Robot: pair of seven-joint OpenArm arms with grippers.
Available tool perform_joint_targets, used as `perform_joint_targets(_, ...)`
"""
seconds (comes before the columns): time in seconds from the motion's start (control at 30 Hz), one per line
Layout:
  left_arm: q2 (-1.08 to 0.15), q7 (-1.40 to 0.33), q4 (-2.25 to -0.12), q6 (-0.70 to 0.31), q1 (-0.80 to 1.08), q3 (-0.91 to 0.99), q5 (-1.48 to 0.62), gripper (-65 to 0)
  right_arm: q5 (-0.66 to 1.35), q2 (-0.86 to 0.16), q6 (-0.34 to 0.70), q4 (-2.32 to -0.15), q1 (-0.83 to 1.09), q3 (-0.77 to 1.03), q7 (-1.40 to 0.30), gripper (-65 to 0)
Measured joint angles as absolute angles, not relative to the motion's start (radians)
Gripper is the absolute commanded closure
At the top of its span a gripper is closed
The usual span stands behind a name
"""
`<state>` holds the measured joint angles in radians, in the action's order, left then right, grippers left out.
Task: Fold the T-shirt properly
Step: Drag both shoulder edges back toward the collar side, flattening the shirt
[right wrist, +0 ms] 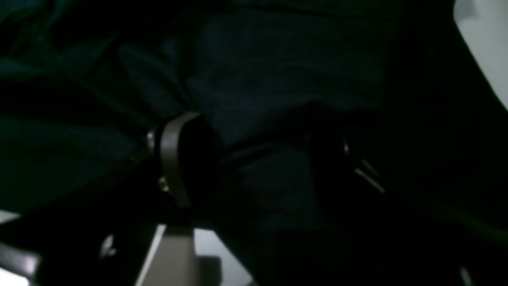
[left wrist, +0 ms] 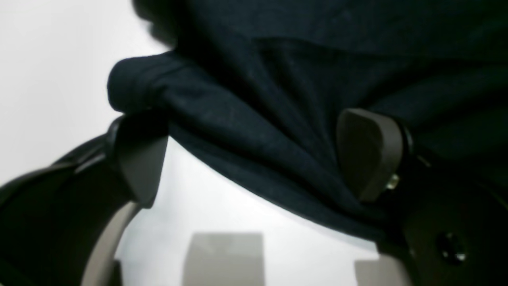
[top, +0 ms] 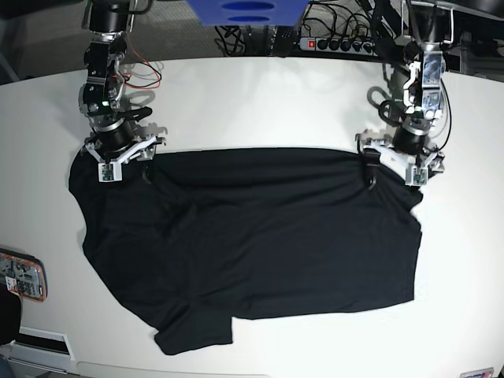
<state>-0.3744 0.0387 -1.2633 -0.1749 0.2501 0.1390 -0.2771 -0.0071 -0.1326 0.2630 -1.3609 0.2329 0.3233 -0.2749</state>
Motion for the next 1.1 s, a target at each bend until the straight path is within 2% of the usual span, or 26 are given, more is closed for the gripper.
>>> perform_joint_targets(0.2,-0.309,-0.194,-1.552,-0.163,0.456,0.232,-0.27,-65.0,-0.007,-0.132,0.262,-1.385,0.253,0.323,-0.284,-40.1)
perform_joint_targets(0.37,-0.246,-0.294,-1.673,-0.162,0.546,0.284,-0.251,-65.0,-0.026,-0.13,0.262,-1.433,0.273,0.323,-0.32,-40.1)
perform_joint_targets(0.77,-0.249,-0.296,-1.674,-0.162,0.56,0.287,-0.251,-65.0,0.0,-0.133,0.258,-1.474,0.402,0.332,-0.245,-40.1)
perform_joint_targets(1.1,-0.256,-0.282,-1.678,-0.161,0.581,0.287,-0.254,-65.0,0.004,-0.133,0.249,-1.581,0.533,0.334,-0.276,-40.1)
